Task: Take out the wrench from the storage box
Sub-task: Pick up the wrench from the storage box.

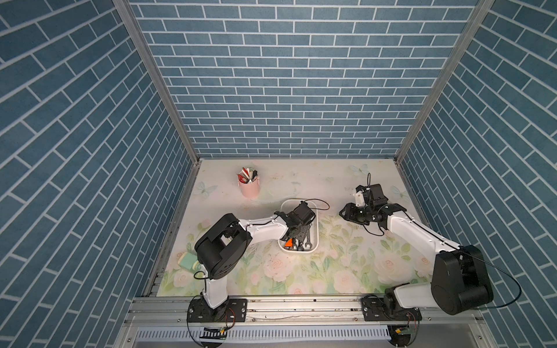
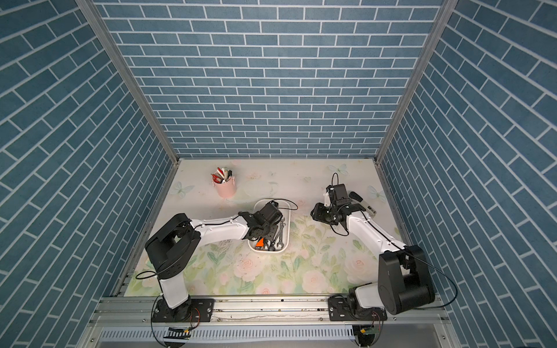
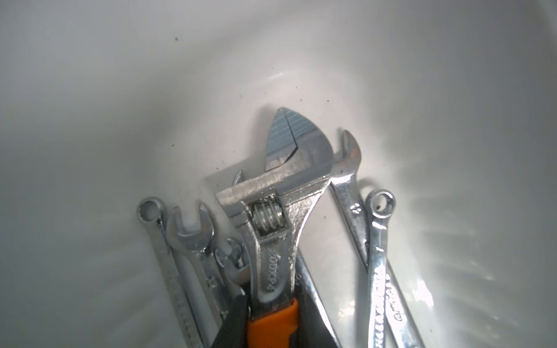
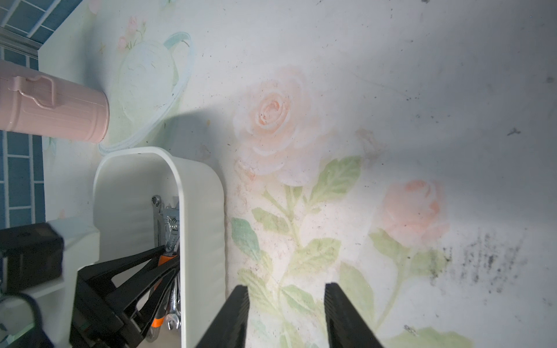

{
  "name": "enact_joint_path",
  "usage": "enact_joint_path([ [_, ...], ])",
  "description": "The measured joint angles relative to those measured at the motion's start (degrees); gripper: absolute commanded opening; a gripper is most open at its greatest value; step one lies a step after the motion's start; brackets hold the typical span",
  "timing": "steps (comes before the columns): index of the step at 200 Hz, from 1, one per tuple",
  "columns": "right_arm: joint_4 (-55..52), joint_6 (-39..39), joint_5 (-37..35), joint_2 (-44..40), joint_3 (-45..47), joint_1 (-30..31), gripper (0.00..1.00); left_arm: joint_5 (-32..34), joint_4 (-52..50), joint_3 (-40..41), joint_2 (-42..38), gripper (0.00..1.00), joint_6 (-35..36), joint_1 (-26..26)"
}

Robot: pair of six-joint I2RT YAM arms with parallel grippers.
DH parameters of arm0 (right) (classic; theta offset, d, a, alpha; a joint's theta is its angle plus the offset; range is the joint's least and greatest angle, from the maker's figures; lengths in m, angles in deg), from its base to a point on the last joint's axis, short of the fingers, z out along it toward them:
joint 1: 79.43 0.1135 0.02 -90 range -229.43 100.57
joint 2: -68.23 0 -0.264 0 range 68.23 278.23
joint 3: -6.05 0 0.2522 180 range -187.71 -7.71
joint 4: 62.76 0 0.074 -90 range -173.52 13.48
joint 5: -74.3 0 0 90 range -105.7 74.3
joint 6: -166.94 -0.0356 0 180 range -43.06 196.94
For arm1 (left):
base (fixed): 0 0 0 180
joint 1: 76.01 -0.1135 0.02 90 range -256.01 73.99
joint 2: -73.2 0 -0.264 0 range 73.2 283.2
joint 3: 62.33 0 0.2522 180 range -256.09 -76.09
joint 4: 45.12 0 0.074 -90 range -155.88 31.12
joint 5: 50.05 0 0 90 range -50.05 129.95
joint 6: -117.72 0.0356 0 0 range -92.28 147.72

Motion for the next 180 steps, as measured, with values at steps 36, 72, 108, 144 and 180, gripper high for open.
enact_joint_path([
  [36,-0.46,0.00,-0.02,-0.35,0.00,0.04,0.44,0.00,-0.50,-0.22,-0.13,0.18,-0.04,0.00],
  [72,-1.27,0.00,-0.07,-1.07,-0.22,0.37,0.44,0.46,-3.39,-1.88,-1.73,0.18,-0.26,0.00],
  [108,-2.45,0.00,-0.28,-1.70,-1.95,1.40,0.44,2.21,-5.77,-4.66,-6.58,0.14,-0.85,-0.02],
  [144,-4.39,-0.17,-2.89,-3.15,-5.03,4.24,0.44,4.57,-7.43,-5.51,-13.00,0.14,-2.19,-1.11],
  [180,-5.25,-0.70,-5.27,-4.04,-8.63,8.07,0.44,5.95,-7.45,-2.27,-19.78,0.14,-3.43,-5.73],
])
